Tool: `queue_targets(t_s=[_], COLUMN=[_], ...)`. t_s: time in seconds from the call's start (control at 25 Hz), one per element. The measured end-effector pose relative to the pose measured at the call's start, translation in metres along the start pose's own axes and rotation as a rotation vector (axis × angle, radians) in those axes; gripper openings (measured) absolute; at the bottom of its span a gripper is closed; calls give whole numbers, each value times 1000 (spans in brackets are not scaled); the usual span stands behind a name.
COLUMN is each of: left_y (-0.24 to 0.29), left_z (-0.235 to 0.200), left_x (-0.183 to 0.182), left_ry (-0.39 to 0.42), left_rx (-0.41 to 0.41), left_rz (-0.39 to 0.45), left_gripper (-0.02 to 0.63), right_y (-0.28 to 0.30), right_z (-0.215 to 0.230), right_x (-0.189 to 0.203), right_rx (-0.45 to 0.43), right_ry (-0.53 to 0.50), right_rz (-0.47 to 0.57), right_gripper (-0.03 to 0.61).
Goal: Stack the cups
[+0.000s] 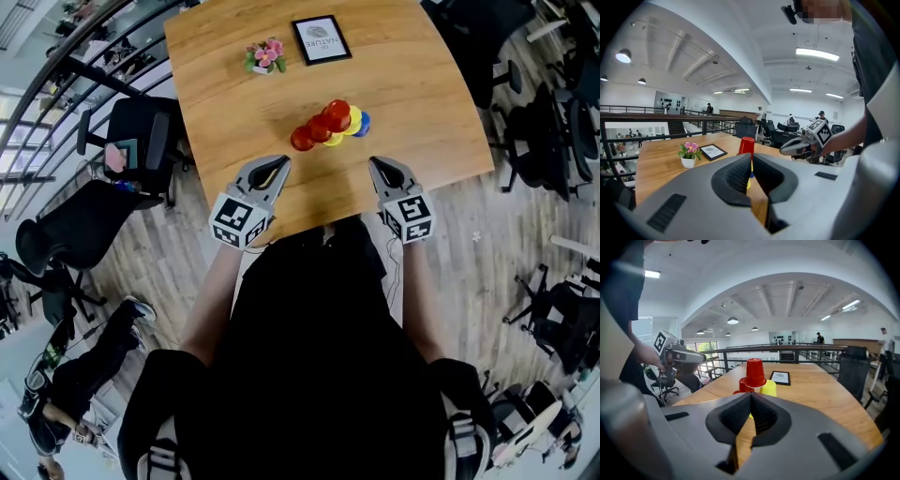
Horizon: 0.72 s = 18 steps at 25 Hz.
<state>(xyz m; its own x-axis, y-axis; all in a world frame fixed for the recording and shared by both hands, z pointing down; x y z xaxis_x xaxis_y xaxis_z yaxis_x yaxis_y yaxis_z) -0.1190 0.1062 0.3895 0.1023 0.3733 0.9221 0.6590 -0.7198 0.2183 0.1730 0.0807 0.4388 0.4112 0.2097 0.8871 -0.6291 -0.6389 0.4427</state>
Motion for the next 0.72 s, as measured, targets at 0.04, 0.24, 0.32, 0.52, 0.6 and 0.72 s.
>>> queue_targets(t_s=[0.04,0.24,0.32,0.52,0.6,0.72], left_y=[0,0,1,0,-1,1], left_z=[0,0,1,0,-1,-4], left_x=[0,-2,-2,-1,-1,-4], left_ry=[0,0,1,0,-1,2], left_rx=[2,12,15,21,20,21], left_rz=[1,4,6,3,2,7], left_gripper=[28,28,28,28,28,28], right_y=[0,-4,-5,-4,-3,-1], right_z=[-1,-5,-5,-6,-7,-7], right_x=[0,0,1,0,0,-3], right_rx=[1,10,12,13,16,15], right_ry=[0,6,7,0,2,1], right_rz=[-1,-4,-7,-13,-12,-6], right_gripper=[6,6,6,6,6,6])
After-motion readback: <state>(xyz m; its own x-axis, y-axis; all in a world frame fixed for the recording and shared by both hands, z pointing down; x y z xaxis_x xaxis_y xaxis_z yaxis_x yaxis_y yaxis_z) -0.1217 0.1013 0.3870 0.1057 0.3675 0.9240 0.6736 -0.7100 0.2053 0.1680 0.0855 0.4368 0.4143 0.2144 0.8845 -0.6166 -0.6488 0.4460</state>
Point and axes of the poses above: the fingertips, and each gripper's own axes: y forward along the fingers, z to its right, x out of its underside, the point moved 9 cm from there along -y, backward along the fingers, and after that the axes turned 11 degrees about -y, right-handed, at the moved point
